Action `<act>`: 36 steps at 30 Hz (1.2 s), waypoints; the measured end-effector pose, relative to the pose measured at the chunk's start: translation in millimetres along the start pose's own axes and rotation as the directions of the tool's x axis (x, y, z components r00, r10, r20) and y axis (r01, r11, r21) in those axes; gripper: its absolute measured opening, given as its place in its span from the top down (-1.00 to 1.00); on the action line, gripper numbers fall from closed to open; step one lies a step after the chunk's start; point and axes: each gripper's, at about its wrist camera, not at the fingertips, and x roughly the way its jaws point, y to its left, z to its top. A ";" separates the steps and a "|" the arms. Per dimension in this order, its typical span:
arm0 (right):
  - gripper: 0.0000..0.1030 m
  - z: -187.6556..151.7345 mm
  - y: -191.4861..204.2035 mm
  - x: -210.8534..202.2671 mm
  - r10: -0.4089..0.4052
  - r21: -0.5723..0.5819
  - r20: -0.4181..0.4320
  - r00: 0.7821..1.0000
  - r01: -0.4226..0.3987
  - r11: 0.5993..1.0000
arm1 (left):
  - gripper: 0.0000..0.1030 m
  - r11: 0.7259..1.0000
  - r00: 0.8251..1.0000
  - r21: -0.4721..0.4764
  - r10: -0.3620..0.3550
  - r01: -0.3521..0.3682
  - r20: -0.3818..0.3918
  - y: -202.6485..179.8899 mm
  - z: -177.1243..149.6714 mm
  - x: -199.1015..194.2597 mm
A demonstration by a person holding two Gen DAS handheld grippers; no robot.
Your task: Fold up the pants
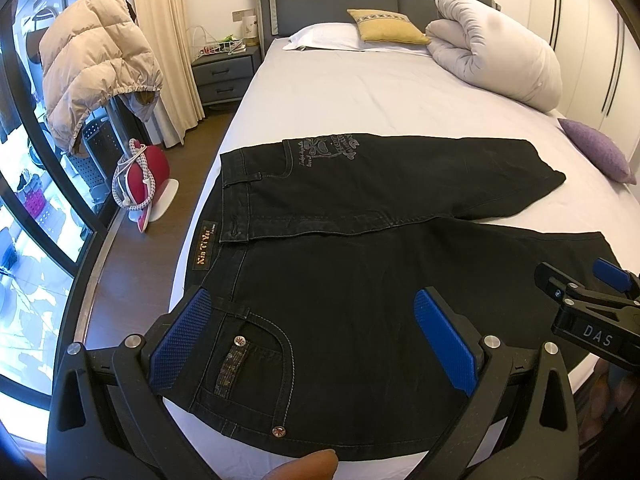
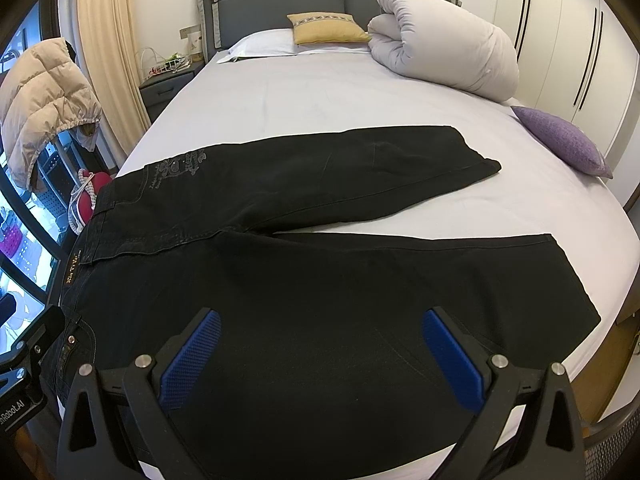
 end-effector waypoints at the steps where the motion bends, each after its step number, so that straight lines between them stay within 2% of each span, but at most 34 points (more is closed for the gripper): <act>1: -1.00 0.0 0.1 0.0 0.000 -0.001 0.000 1.000 0.000 1.000 | -1.00 1.000 1.000 0.000 0.001 -0.001 0.000 0.1 0.1 0.1; 36: -1.00 -6.2 6.2 4.1 0.003 -0.013 -0.007 1.000 -0.003 1.000 | -1.00 1.000 1.000 -0.021 -0.014 0.013 -0.015 7.4 -1.7 5.2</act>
